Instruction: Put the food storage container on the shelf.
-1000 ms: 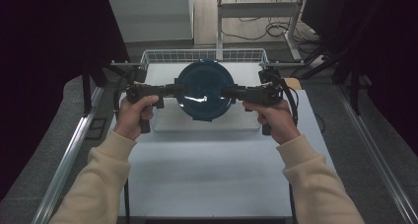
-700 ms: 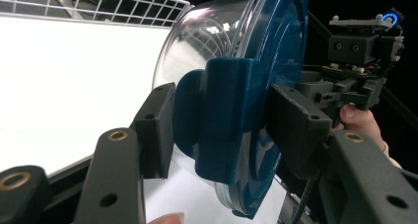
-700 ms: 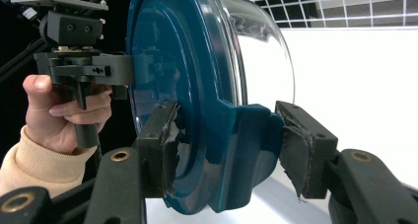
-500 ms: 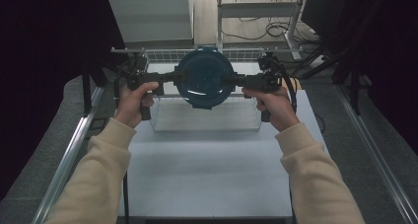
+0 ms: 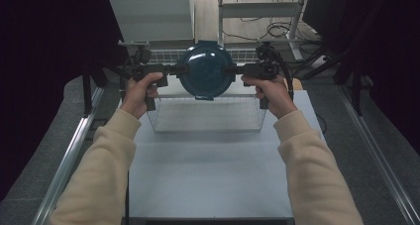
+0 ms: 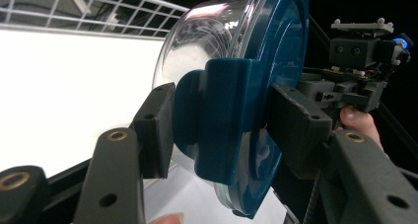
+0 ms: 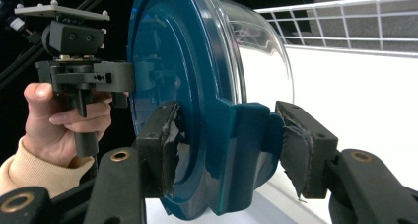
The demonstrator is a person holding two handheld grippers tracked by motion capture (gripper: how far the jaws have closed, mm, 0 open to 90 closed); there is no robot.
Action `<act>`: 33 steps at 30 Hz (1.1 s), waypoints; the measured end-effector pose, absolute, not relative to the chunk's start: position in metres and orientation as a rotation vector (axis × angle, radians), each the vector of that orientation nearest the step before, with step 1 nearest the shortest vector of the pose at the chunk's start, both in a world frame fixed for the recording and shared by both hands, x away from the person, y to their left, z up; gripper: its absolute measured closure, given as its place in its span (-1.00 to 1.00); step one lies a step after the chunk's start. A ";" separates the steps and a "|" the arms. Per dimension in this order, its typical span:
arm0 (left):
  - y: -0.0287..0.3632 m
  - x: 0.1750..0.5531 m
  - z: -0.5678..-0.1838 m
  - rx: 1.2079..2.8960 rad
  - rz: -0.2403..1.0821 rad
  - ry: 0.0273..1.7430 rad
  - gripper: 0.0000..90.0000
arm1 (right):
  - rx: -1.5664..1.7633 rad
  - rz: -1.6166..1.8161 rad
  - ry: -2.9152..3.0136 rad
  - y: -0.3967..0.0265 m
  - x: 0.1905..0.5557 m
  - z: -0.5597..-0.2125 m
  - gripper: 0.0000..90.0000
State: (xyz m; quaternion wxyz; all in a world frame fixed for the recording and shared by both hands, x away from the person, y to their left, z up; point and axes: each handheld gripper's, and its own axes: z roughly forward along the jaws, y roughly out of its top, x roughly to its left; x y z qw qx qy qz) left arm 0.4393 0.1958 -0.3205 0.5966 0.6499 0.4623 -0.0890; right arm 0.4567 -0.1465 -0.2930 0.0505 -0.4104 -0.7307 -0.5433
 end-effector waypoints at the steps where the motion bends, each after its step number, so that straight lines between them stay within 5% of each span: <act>1: 0.196 0.439 -0.320 1.509 -0.207 1.073 0.01 | -1.249 -1.654 -2.224 -0.146 0.457 -0.293 -0.02; 22: 0.193 0.479 -0.355 1.386 -0.378 1.213 -0.20 | -1.507 -1.601 -1.920 -0.143 0.499 -0.328 -0.26; 27: 0.192 0.478 -0.355 1.397 -0.358 1.200 -0.24 | -1.500 -1.618 -1.902 -0.144 0.499 -0.332 -0.27; 33: 0.201 0.466 -0.353 1.404 -0.223 1.255 -0.53 | -1.572 -1.662 -2.064 -0.145 0.483 -0.324 -0.53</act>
